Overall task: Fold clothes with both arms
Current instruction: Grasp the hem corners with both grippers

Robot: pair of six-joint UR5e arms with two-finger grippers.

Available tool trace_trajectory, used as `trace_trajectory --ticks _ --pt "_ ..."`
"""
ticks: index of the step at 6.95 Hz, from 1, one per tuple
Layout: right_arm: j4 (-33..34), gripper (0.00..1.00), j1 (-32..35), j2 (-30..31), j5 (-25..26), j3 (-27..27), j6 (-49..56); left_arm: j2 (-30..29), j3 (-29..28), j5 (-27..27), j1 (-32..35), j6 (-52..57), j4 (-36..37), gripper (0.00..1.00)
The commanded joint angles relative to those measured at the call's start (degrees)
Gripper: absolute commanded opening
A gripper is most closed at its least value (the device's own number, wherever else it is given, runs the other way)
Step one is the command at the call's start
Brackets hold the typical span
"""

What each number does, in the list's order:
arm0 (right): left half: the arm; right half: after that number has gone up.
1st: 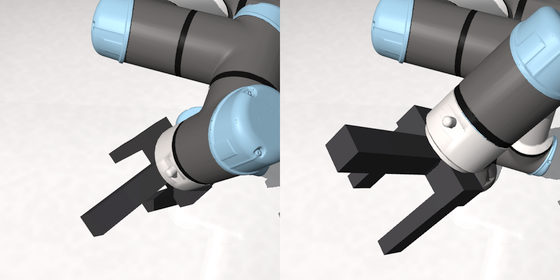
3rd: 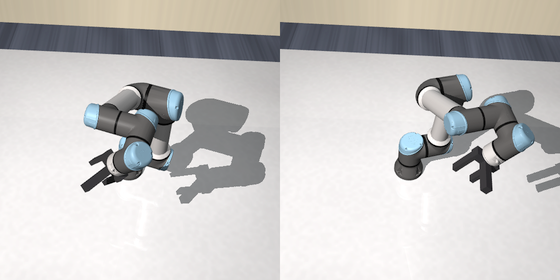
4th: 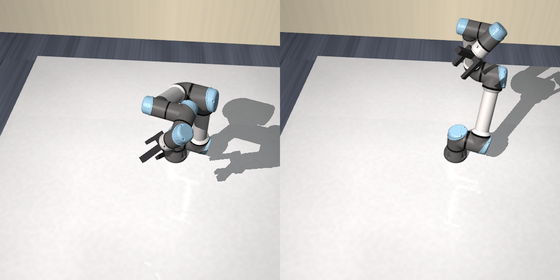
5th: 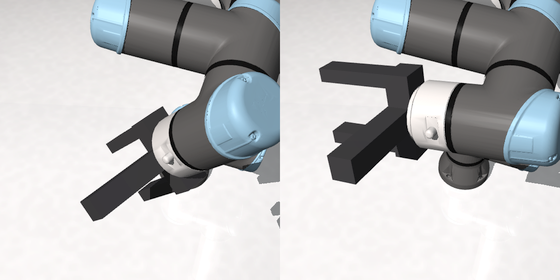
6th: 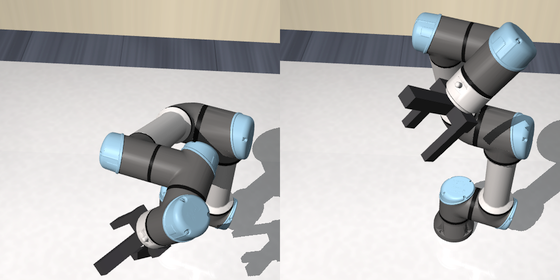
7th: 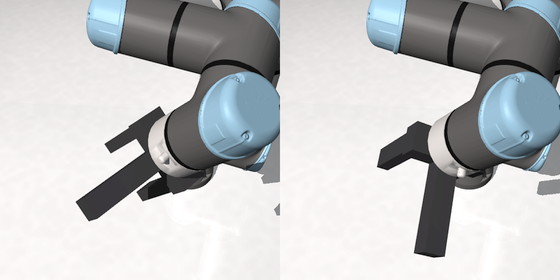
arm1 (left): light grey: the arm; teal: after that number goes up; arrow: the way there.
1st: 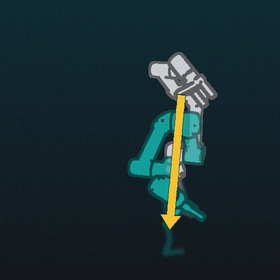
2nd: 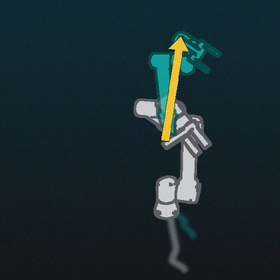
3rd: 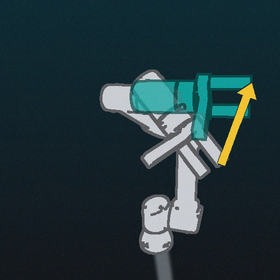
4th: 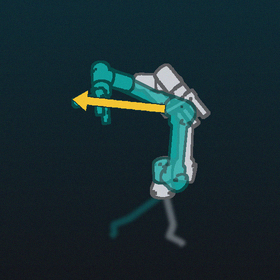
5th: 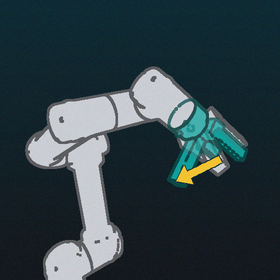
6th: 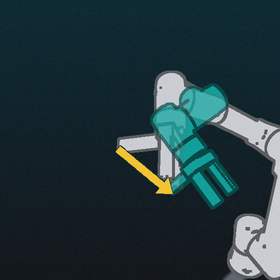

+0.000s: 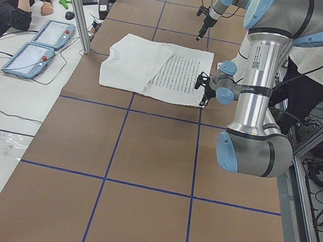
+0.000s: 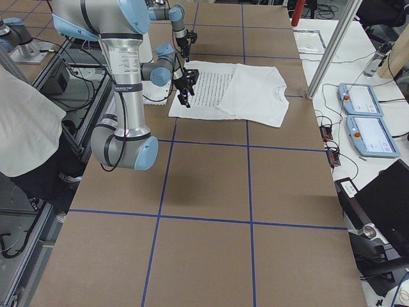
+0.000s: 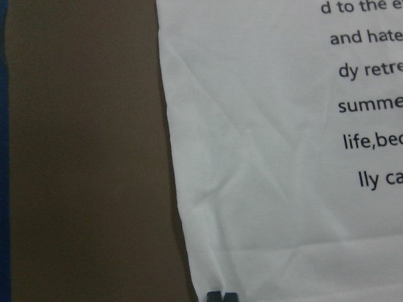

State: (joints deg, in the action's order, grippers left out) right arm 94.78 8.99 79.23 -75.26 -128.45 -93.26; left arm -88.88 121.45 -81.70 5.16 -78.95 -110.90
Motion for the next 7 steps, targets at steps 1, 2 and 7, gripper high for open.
trace_trajectory --ticks 1,2,7 --pt "-0.03 0.94 -4.83 1.09 5.62 -0.13 -6.1 -0.67 2.82 -0.3 0.55 0.29 0.07 0.0" --pt "-0.03 0.85 -7.99 1.98 8.26 -0.13 -8.58 -1.46 3.61 -0.39 0.55 0.29 0.07 0.0" --pt "-8.37 0.67 -17.51 3.83 18.56 8.92 -15.99 -2.17 5.38 -2.41 0.81 0.11 -0.01 0.0"
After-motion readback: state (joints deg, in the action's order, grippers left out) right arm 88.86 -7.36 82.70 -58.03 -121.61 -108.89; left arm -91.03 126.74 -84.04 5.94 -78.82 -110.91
